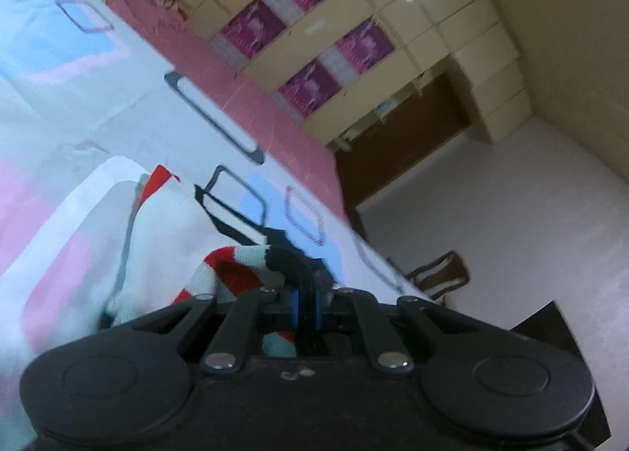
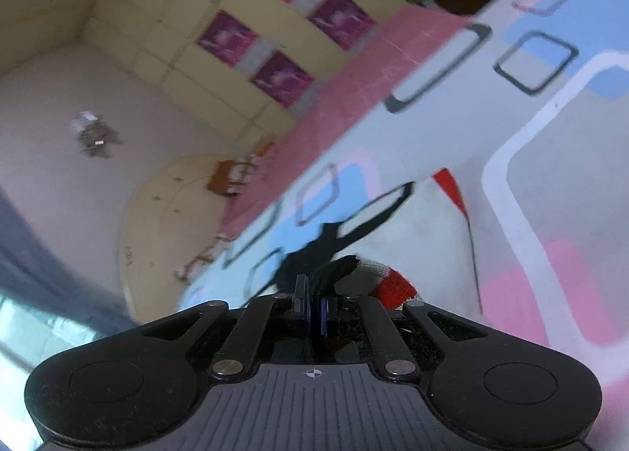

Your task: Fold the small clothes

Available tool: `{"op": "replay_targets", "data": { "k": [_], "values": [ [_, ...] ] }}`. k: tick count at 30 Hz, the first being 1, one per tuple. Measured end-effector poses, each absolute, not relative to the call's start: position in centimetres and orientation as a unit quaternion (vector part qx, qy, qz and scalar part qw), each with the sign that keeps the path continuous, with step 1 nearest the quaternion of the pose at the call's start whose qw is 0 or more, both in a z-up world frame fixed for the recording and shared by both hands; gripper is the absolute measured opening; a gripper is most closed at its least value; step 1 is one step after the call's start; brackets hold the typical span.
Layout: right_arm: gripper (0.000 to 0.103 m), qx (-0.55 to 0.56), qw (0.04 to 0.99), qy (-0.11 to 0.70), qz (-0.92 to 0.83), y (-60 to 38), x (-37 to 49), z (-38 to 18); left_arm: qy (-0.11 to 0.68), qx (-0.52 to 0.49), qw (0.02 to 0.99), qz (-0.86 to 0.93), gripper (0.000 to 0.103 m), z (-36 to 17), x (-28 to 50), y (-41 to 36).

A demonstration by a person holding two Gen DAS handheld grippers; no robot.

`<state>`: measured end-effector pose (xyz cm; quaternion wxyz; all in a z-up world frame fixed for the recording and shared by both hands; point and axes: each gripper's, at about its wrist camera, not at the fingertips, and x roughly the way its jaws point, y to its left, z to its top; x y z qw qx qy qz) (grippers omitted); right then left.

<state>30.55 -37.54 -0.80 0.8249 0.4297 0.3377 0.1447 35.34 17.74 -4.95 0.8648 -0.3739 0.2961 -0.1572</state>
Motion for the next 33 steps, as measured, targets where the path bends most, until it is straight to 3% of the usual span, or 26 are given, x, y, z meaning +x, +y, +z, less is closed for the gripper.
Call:
{"op": "replay_targets", "data": {
  "k": [8,12,13,15,16,20,25,29,31,33],
  "values": [
    [0.004,0.456,0.776,0.423,0.103,-37.6,38.0,-8.7,0.371,-0.401,0.828,-0.128,0.008,-11.5,42.7,18.8],
    [0.006,0.494,0.761,0.404,0.118,-38.3,40.0,-10.4,0.364,-0.407,0.824,-0.151,0.030,-12.5,44.9,18.9],
    [0.024,0.498,0.760,0.402,0.113,-38.4,40.5,-10.7,0.360,-0.411,0.823,-0.153,0.033,-12.7,45.4,18.9],
    [0.061,0.508,0.770,0.371,0.112,-38.7,41.2,-10.6,0.351,-0.412,0.825,-0.159,0.050,-12.8,46.3,18.9],
    [0.066,0.509,0.776,0.357,0.110,-38.7,41.2,-10.2,0.346,-0.410,0.828,-0.162,0.053,-12.7,46.6,18.9],
    [0.066,0.456,0.813,0.349,0.099,-38.8,41.7,-8.8,0.331,-0.380,0.846,-0.173,0.067,-11.7,46.8,18.5],
    [0.066,0.351,0.859,0.354,0.116,-38.0,40.2,-7.4,0.354,-0.242,0.887,-0.171,0.065,-9.7,46.0,17.3],
    [0.066,0.242,0.884,0.375,0.141,-34.7,40.3,-6.9,0.387,-0.163,0.893,-0.161,0.058,-9.5,47.1,15.6],
    [0.066,0.178,0.894,0.388,0.139,-32.5,41.2,-7.1,0.406,-0.127,0.892,-0.153,0.052,-9.4,48.1,14.6],
    [0.065,0.109,0.902,0.394,0.138,-30.5,41.7,-7.3,0.413,-0.079,0.897,-0.136,0.034,-9.4,48.8,13.6]
  ]
}}
